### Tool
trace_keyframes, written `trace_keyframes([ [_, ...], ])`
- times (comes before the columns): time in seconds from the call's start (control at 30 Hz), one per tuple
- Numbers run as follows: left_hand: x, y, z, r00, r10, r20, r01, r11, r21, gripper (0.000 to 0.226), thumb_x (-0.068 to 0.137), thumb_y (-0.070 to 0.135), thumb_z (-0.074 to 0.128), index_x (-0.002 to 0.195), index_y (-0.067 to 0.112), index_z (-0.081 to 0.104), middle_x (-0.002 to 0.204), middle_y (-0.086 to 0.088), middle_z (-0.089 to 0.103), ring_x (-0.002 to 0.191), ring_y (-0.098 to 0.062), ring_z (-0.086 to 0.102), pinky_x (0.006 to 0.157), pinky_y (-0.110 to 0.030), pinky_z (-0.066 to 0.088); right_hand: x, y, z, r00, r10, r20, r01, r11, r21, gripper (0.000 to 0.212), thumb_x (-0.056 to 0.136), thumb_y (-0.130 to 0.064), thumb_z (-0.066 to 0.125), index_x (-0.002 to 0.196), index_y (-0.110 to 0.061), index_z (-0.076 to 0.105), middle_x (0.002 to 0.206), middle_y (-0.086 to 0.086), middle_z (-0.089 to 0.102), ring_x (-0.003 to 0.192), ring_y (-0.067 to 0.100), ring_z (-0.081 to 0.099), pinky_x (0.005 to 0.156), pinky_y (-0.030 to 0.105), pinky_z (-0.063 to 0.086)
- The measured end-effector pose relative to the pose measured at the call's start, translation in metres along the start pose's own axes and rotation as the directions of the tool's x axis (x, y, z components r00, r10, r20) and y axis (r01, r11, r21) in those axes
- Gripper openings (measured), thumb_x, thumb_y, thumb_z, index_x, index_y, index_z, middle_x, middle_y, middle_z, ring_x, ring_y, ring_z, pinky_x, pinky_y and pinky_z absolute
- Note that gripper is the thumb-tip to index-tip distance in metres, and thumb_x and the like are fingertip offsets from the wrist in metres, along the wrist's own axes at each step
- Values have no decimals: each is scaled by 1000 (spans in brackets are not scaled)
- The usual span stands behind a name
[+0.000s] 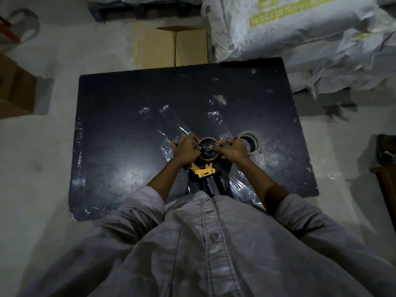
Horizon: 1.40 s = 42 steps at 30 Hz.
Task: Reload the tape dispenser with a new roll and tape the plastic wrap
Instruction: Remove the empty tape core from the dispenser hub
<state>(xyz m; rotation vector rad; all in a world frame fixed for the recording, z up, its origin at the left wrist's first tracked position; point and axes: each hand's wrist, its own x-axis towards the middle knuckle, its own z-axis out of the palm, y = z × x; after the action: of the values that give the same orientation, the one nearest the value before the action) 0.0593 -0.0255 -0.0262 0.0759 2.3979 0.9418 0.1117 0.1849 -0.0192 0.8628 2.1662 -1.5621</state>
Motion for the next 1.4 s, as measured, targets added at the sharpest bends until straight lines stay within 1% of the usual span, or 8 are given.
trace_keyframes([
  [0.27,18,18,-44,933,-77,352,38,993,116,36,102,10,70,138,8,71,126,-17,76,114,-33,75,103,-49,63,4,3,14,992,-6,127,-6,996,94,60,84,-32,99,130,-3,75,114,11,85,103,24,84,92,45,70],
  [0.37,29,13,-48,927,-24,374,-13,995,95,46,98,26,77,143,16,72,129,-10,76,118,-29,73,107,-50,61,4,3,13,990,-13,137,-6,991,137,64,83,-35,99,133,-4,73,115,10,85,105,24,84,92,44,70],
  [0.53,23,10,-50,926,53,373,-19,995,-95,44,102,-7,63,142,10,68,131,-10,69,117,-26,70,98,-39,62,2,8,14,993,-56,108,41,990,137,55,86,-23,97,133,-6,76,116,10,84,99,16,83,68,21,64],
  [0.7,18,-2,-42,956,30,292,28,980,-195,34,101,-2,69,133,7,70,121,-8,73,107,-21,73,81,-27,58,4,9,12,991,-74,113,60,991,122,44,88,-17,94,129,-9,79,108,5,84,79,-1,81,65,14,60],
  [0.9,17,-8,-34,976,37,215,9,978,-210,29,96,2,79,122,13,73,111,-6,78,94,-18,77,73,-26,58,3,10,14,989,-16,146,-7,988,153,42,88,-24,95,124,-7,83,105,10,87,95,22,86,83,38,70],
  [1.0,18,-9,-31,972,23,233,33,972,-232,33,97,-1,76,127,12,72,107,-7,79,86,-14,80,66,-22,60,-1,10,12,988,21,152,-51,980,195,39,90,-25,94,114,3,82,100,15,86,98,30,85,72,29,69],
  [1.27,26,-15,-28,967,-10,254,53,986,-161,19,103,7,67,112,5,83,108,-20,82,101,-34,78,92,-49,62,3,5,14,999,23,26,-24,999,32,36,86,-29,97,92,3,82,87,12,84,64,11,78,56,18,61],
  [1.4,20,-11,-25,980,-11,200,50,980,-194,21,103,-2,66,120,-1,80,108,-16,80,90,-17,75,72,-23,59,8,6,17,999,38,2,-38,999,-1,53,80,-35,101,93,11,79,88,19,84,88,37,84,83,48,71],
])
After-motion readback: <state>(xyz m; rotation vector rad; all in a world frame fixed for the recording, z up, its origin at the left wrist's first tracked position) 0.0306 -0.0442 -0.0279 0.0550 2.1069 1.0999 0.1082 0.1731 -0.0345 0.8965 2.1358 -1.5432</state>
